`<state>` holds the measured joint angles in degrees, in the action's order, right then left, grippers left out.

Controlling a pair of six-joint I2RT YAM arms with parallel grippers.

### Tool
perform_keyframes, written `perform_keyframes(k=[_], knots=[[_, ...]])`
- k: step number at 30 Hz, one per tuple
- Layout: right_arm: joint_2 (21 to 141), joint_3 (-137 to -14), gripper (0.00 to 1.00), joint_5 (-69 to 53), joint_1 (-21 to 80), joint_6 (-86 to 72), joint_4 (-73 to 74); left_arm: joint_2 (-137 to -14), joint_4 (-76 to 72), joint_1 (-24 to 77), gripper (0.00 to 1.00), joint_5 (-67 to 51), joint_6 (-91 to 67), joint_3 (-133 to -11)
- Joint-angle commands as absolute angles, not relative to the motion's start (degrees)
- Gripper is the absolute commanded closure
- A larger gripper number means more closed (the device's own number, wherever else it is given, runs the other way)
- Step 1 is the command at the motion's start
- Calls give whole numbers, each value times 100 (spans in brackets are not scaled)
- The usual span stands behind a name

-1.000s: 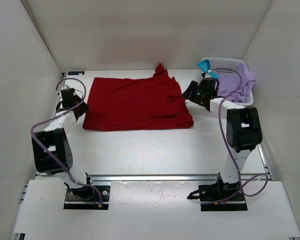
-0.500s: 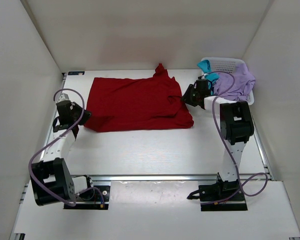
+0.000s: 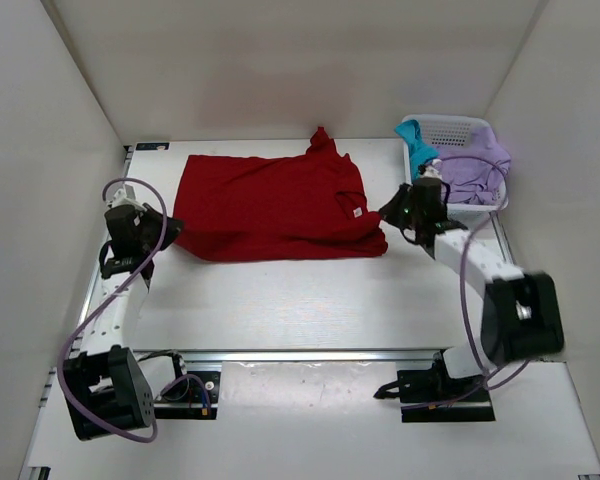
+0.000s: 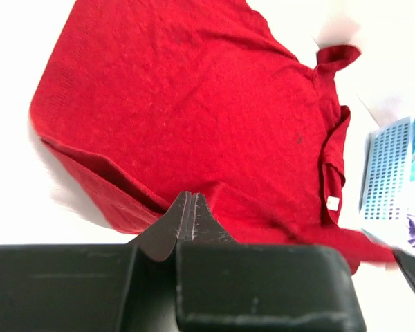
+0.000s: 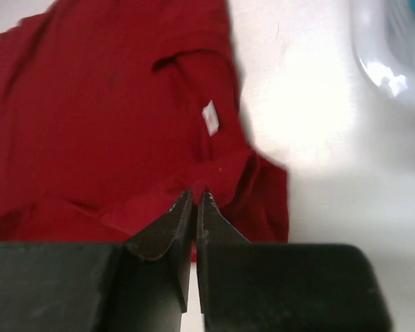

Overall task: Fold and stack the t-shirts
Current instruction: Flatten out the tshirt

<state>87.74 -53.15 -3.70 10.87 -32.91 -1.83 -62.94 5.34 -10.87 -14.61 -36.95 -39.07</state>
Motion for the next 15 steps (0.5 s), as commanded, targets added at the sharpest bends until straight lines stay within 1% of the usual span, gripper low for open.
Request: perform_keyframes(k=[1, 3, 5, 6, 8, 10, 13, 15], knots=[[7423, -4258, 100, -378, 1116, -3410, -80, -5942, 623, -1213, 100, -1696, -3586, -3823], [6770, -3746, 100, -457, 1099, -3489, 174, -5863, 589, -1134, 100, -1723, -3612, -3771], [5832, -3202, 100, -658, 1073, -3673, 604, -5810, 650, -1090, 100, -1766, -3612, -3771], [5610, -3095, 100, -755, 1081, -3665, 693, -5740, 659, -1125, 100, -1810, -3621, -3753], [4663, -2761, 100, -695, 1282, -3796, 1315, -5590, 790, -1134, 100, -1872, -3569, -3727], [4038, -2681, 100, -485, 1597, -3998, 1938, -5345, 1009, -1099, 100, -1715, -3394, -3788], [3036, -2671, 100, -335, 1810, -4262, 2861, -5002, 1239, -932, 100, -1486, -3217, -3797], [2480, -2681, 100, -343, 2090, -4691, 3547, -4826, 1528, -774, 100, -1196, -2990, -3779]])
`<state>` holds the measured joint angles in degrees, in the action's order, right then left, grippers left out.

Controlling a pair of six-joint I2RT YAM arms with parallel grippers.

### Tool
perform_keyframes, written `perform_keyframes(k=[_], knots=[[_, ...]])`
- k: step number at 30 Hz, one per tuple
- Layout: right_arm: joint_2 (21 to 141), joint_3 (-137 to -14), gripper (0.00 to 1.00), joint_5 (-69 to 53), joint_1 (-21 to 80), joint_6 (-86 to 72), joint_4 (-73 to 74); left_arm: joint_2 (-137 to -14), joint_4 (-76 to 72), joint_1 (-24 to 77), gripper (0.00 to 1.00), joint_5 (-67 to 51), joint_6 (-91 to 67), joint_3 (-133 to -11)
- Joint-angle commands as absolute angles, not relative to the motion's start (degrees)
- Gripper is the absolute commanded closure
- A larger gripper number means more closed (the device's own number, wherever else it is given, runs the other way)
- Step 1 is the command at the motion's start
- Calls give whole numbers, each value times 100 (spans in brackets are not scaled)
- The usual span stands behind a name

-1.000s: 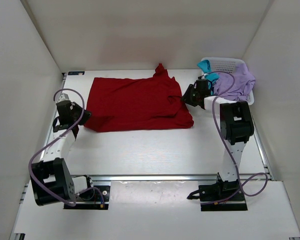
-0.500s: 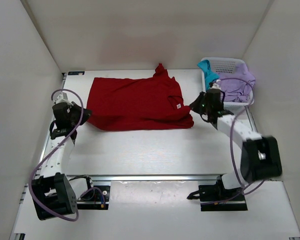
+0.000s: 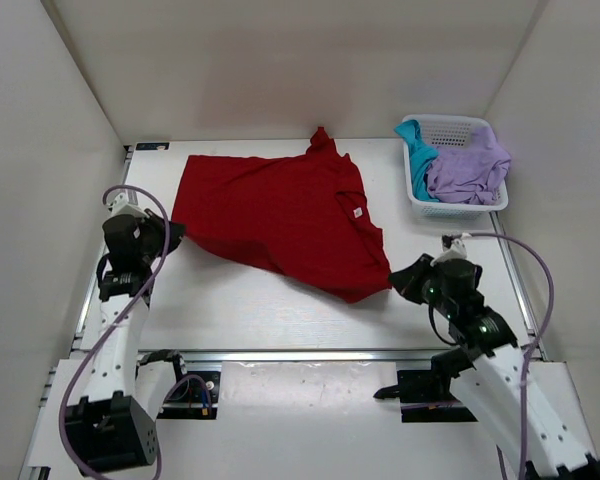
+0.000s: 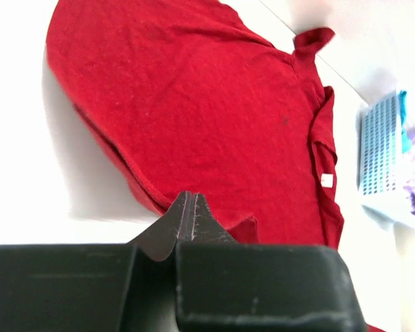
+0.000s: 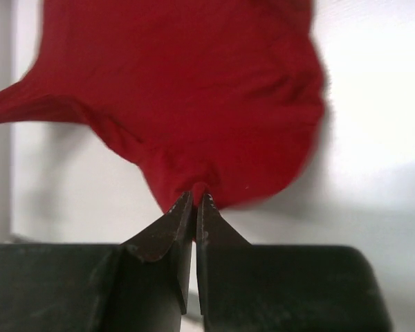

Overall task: Fold and stack the t-shirts
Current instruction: Flatten out the tshirt

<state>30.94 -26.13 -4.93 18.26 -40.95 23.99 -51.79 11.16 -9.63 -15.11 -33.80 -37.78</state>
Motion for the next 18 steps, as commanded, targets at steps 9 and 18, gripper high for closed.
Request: perform_keyframes(k=[9, 18], knots=[[1643, -2013, 100, -114, 2891, -5555, 3981, -4351, 1977, -897, 100, -1064, -2593, -3182], [2352, -3074, 57, 616, 2664, -4495, 4238, -4447, 1715, -791, 100, -1185, -2707, -3042]])
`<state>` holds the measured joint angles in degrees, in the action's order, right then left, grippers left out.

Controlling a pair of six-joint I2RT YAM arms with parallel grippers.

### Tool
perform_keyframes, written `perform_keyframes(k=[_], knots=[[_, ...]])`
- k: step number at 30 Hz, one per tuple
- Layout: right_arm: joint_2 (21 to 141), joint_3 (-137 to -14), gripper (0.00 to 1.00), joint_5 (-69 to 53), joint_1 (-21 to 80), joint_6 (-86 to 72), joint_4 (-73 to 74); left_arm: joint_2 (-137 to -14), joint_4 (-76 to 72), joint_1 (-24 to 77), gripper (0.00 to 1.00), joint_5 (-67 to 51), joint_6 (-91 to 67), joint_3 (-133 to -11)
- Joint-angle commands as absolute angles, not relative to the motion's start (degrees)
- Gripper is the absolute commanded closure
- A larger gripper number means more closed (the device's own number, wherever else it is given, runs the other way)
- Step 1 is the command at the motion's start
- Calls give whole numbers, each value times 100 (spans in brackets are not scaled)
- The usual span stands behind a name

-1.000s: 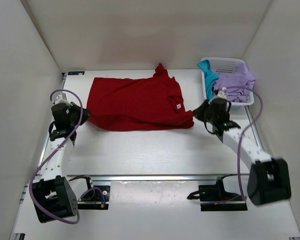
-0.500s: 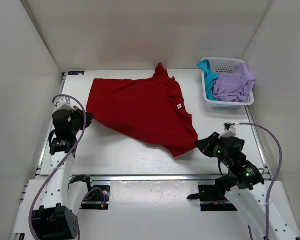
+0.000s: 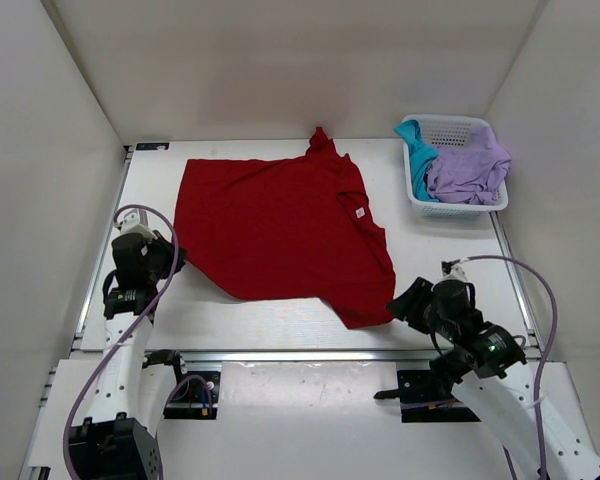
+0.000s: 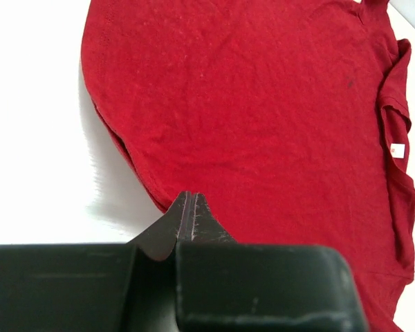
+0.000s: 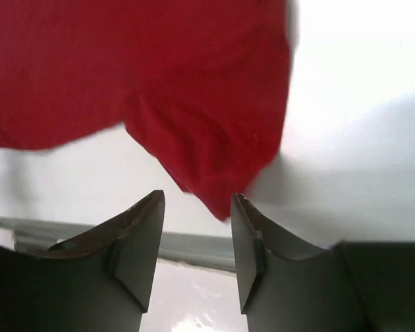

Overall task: Fold and stack the t-shirts
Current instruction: Flatten out the tshirt

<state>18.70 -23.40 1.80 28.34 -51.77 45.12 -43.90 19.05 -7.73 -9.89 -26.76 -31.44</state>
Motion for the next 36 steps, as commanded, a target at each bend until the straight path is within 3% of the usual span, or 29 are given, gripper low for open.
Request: perform_keyframes(k=[1, 4, 5, 6, 10, 15, 19, 29, 36], knots=[[2608, -3146, 59, 537, 2585, -4282, 4115, -4465, 1601, -826, 100, -1239, -2777, -2998], [3970, -3550, 80, -112, 2224, -3149, 3002, -4544, 1425, -817, 100, -1423, -2891, -2883], [4547, -3638, 94, -201, 2311, -2825, 2788, -4570, 1398, -800, 100, -1493, -2926, -2883], [5092, -3795, 100, 224, 2433, -2726, 2412, -4527, 1389, -809, 100, -1538, -2944, -2874], [7350, -4795, 100, 747, 2558, -1733, 1040, -4623, 1117, -616, 100, -1775, -3067, -2751], [9295, -6333, 72, 923, 2540, -1108, 256, -4719, 932, -528, 100, -1916, -3129, -2576], [10517, -7344, 61, 1046, 2540, -826, -167, -4868, 686, -449, 100, -2118, -3296, -2444], [12611, -10061, 59, 1501, 2514, -369, 974, -5044, 633, -536, 100, -2250, -3296, -2514], [13122, -10477, 65, 1520, 2391, -396, 1328, -5097, 650, -659, 100, -2294, -3322, -2514]])
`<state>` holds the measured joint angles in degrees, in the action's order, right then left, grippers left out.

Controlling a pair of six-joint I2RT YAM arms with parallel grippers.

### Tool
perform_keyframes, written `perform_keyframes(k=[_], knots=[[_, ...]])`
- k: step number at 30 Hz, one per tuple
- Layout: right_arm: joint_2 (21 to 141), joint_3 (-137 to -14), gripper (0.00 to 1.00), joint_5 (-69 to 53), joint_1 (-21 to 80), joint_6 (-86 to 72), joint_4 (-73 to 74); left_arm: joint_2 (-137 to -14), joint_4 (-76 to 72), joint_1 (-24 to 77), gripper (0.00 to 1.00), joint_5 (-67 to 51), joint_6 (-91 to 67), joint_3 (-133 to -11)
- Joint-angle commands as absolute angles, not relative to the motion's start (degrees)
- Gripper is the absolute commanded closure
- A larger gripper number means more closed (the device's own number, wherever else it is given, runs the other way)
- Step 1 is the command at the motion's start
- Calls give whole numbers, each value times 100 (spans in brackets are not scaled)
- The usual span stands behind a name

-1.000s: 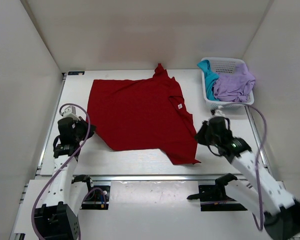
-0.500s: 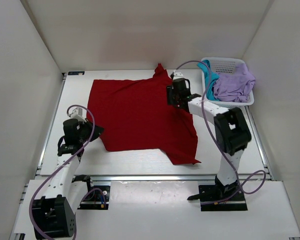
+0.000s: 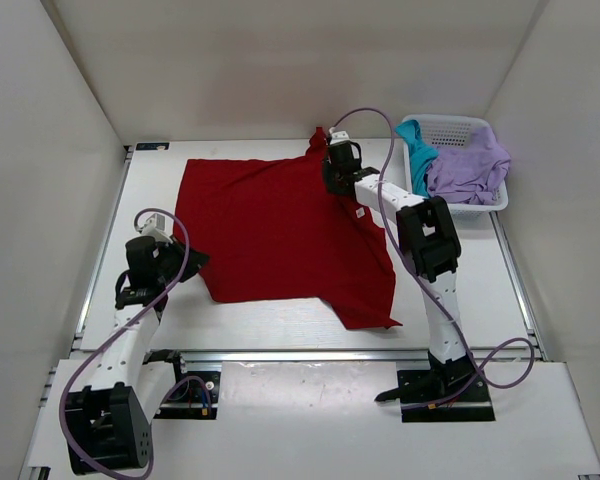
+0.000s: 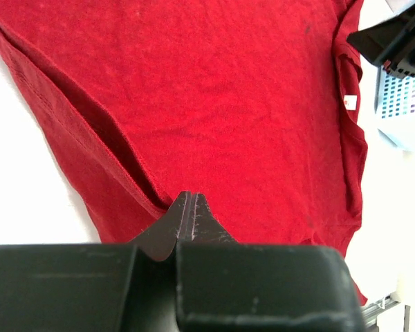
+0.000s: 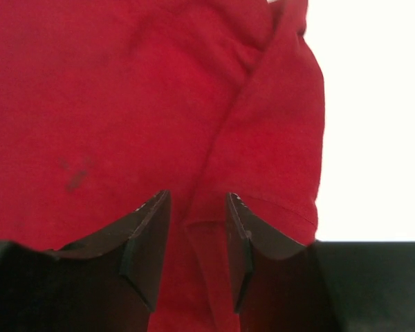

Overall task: Fold and stack the t-shirts
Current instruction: Flatten out the tshirt

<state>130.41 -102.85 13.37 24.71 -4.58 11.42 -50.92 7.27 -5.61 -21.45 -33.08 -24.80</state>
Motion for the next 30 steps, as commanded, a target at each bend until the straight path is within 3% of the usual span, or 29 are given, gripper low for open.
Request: perform_keyframes(k=[1, 13, 19, 22, 23, 25, 27, 30], knots=[[13131, -10424, 65, 1529, 2425, -404, 1318, -5089, 581, -607, 100, -2285, -3322, -2505], [13447, -11003, 67, 1388, 2417, -510, 1923, -5150, 501, -633, 100, -2294, -3358, -2443], [13448, -11232, 95, 1555, 2268, -632, 2118, -5177, 501, -650, 100, -2276, -3375, -2461], [13307, -11259, 100, 1416, 2171, -668, 2171, -5203, 484, -642, 100, -2277, -3375, -2505], [13298, -11198, 99, 1363, 2084, -677, 2145, -5194, 483, -694, 100, -2294, -3392, -2487], [13088, -10979, 80, 1030, 2118, -677, 2049, -5229, 449, -694, 100, -2294, -3401, -2470], [13061, -10838, 72, 1081, 2188, -537, 2039, -5238, 431, -676, 100, -2311, -3410, -2478], [13069, -10767, 70, 1037, 2329, -422, 2048, -5230, 457, -668, 100, -2294, -3384, -2470]])
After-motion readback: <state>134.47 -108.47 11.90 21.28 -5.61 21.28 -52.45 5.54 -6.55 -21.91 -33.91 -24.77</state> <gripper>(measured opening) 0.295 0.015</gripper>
